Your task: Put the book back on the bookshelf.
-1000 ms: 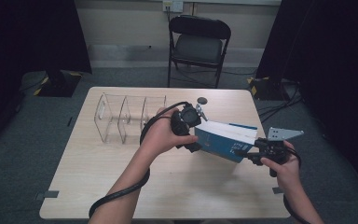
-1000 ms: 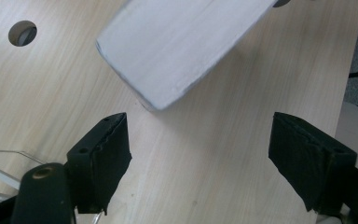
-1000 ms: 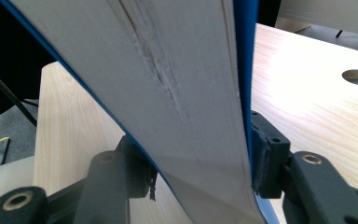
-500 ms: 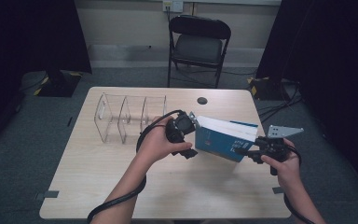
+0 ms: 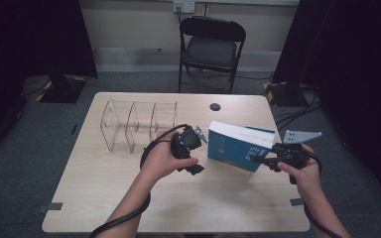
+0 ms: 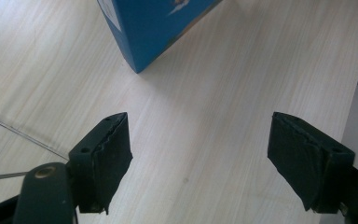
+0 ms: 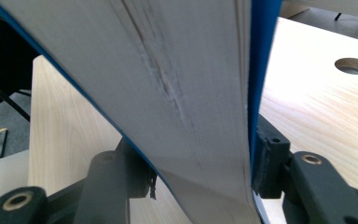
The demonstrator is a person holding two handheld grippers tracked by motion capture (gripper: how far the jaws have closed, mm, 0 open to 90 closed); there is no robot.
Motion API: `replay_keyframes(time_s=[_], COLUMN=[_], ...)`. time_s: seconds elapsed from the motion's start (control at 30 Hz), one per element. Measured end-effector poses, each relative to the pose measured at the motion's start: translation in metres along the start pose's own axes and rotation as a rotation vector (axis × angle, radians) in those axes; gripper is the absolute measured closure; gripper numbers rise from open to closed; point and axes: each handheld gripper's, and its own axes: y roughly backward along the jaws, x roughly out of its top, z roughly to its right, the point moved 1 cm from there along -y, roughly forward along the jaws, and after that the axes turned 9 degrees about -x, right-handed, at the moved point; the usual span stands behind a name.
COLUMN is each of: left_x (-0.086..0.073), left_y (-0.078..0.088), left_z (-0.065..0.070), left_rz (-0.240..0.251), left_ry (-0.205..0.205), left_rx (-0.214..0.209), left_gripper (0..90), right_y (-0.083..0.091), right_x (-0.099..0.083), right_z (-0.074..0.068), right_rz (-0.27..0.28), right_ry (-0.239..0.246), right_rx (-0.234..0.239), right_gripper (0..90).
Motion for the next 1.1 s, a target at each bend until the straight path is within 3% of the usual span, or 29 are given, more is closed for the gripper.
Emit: replay_keyframes(time_s=[0.73,1.07,1.1], left_x=[-0.027,-0.043,-0.044], left_y=[-0.016,-0.022,-0.022], left_z=[-0.005,-0.009,-0.010], left_rz=[-0.011,-0.005,-0.012], left_ry=[0.034,0.068,0.057], left_rx=[-0.012,-0.022,-0.017], left_gripper=[21.2,21.6,21.6], right_y=[0.000,0.000,0.000], right_x=[0.008,0.011,0.012], right_z=[0.007,0.009,0.010], right_rz=[-0.042,-0.061,-0.064], right_ry=[-0.014,-0.005,-0.005], right_rx=[-0.007,-0.010,-0.016], right_gripper=[50.5,48.3,48.2])
